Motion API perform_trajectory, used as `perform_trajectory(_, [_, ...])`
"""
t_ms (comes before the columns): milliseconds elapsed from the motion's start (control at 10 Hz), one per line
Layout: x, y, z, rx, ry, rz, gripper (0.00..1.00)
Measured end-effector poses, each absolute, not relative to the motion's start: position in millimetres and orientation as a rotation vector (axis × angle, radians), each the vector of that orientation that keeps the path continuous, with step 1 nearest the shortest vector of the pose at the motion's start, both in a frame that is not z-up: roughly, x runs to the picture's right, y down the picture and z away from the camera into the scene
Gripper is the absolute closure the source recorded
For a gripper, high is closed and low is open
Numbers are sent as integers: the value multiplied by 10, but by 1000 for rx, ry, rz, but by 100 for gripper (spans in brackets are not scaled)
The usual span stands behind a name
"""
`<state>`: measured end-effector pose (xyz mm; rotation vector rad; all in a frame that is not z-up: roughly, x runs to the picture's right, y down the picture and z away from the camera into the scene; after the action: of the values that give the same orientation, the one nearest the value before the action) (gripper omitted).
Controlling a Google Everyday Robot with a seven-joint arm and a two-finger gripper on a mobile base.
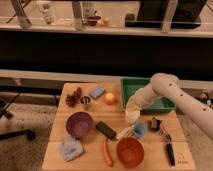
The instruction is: Place fork in paper cup
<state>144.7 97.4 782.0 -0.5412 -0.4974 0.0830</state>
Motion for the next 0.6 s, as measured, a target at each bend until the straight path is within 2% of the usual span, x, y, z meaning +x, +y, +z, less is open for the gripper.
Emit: perform_trajectory(600, [1635,977,7787,-556,-536,145,100])
